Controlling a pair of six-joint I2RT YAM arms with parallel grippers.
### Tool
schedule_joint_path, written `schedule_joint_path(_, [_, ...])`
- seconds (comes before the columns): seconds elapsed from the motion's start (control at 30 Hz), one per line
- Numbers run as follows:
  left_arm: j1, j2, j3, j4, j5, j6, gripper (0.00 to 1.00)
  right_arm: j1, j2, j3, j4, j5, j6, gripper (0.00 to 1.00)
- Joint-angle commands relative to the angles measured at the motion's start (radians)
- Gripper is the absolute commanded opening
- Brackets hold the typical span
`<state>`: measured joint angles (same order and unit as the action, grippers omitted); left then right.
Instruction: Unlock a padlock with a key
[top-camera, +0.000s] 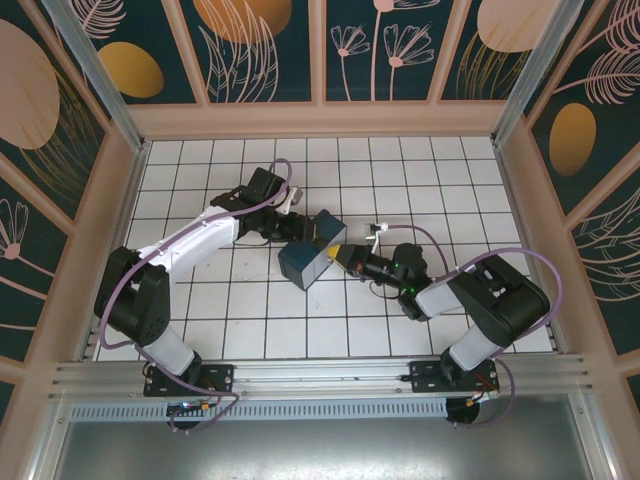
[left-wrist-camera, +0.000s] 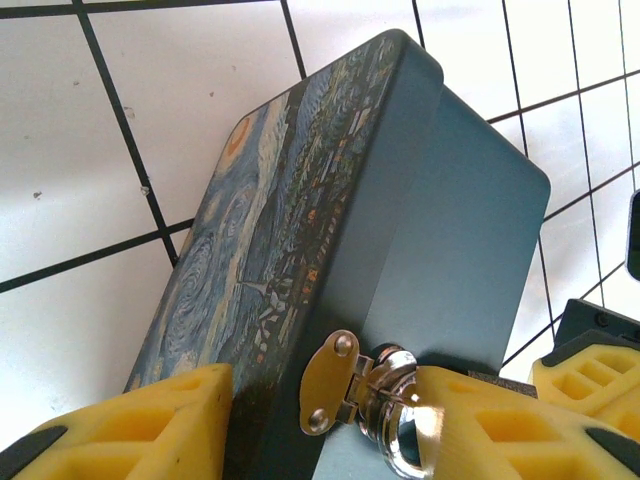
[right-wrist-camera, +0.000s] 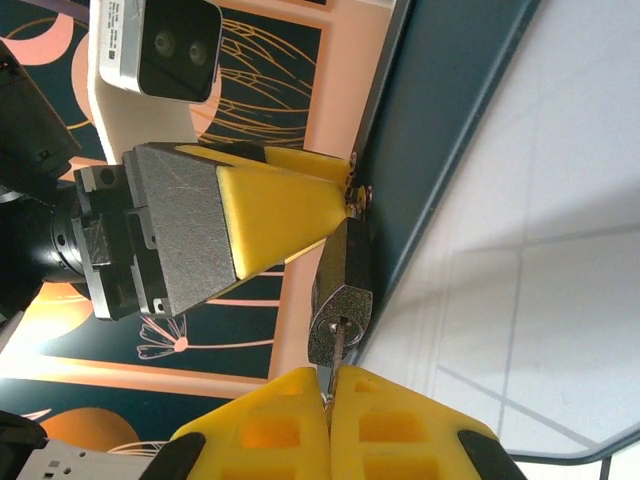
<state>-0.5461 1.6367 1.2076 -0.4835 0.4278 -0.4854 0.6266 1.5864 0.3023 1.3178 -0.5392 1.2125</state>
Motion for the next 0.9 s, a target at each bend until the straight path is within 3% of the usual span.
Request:
schedule_joint_path(0.0, [-0.061,-0.015,-0.015,-0.019,0.18,-0.004,0.48,-0.018,-0.001,0.034,-0.175,-0.006,-0.05,0.05])
schedule_joint_path(0.17, [-0.062,-0.015,-0.011,-0.027,0.175,0.005,0.48,-0.053,-0.091,0.105,-0.503,0.021,-0.328,0.04])
schedule_joint_path(0.27, [-0.062,-0.012,-0.01,-0.026,0.175,0.008,0.47,-0.071,-0.101,0.134,-0.471,-0.061,-0.388,0.04])
schedule_joint_path(0.37, [-0.062,-0.006,-0.001,-0.027,0.172,0.008,0.47,-0.072,-0.098,0.207,-0.61,-0.119,-0.519,0.04])
schedule_joint_path(0.5, [-0.062,0.0,0.004,-0.02,0.172,-0.004,0.47,-0.13,-0.054,0.187,-0.509,-0.262,-0.509,0.03])
schedule_joint_path(0.6, [-0.062,-0.003,0.008,-0.012,0.179,-0.013,0.47,-0.147,-0.039,0.202,-0.557,-0.29,-0.555,0.03])
schedule_joint_path(0.87, [-0.062,0.004,0.031,-0.022,0.188,-0.004,0.46,-0.179,-0.009,0.215,-0.453,-0.439,-0.46,0.06])
